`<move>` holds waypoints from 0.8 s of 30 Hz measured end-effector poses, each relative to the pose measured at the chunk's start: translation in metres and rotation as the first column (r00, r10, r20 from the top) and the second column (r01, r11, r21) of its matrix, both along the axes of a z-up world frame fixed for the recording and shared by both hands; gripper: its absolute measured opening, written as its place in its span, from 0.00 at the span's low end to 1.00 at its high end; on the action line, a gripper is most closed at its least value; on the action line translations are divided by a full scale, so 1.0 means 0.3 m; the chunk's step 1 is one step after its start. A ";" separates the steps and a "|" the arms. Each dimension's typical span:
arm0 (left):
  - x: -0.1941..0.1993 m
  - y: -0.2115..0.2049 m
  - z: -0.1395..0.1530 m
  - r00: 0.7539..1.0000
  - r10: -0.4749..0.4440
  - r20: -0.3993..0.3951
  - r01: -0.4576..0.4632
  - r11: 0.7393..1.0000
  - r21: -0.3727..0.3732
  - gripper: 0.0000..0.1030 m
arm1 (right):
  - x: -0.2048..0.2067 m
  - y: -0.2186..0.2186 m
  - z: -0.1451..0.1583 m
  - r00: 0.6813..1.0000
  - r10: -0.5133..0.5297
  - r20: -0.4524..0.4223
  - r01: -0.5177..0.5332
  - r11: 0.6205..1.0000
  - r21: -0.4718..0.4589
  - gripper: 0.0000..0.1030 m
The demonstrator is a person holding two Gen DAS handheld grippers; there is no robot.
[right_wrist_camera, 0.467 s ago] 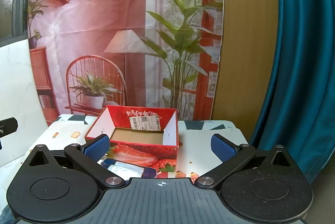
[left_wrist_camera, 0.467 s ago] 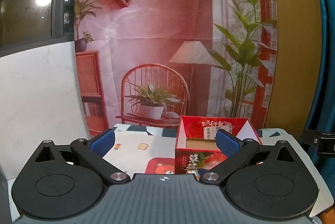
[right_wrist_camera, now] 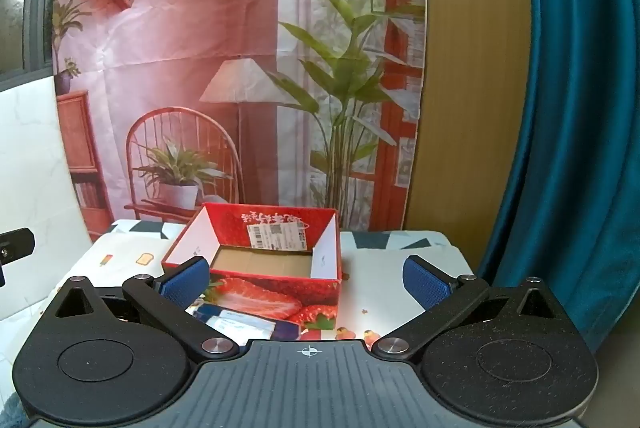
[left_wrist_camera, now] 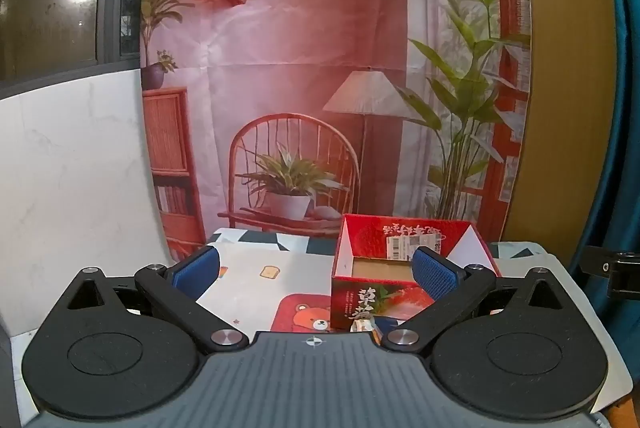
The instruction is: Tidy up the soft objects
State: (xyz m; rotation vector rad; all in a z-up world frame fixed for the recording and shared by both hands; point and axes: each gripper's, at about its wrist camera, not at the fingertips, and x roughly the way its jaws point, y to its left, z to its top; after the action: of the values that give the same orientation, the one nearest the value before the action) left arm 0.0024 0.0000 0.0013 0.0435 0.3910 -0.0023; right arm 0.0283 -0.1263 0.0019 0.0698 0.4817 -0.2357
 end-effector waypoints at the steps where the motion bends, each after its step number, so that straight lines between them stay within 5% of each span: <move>1: 0.001 -0.002 0.000 1.000 -0.001 0.000 0.001 1.000 0.001 1.00 | 0.001 0.003 0.001 1.000 0.000 0.000 0.000 1.000 0.000 1.00; 24: 0.001 0.004 -0.001 1.000 -0.001 0.010 0.001 1.000 0.008 1.00 | -0.005 -0.014 -0.004 1.000 0.001 0.001 -0.001 1.000 0.002 1.00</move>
State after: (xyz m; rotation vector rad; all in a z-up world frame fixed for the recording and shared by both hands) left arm 0.0028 0.0012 0.0011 0.0519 0.3806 -0.0012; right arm 0.0268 -0.1303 0.0006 0.0719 0.4812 -0.2341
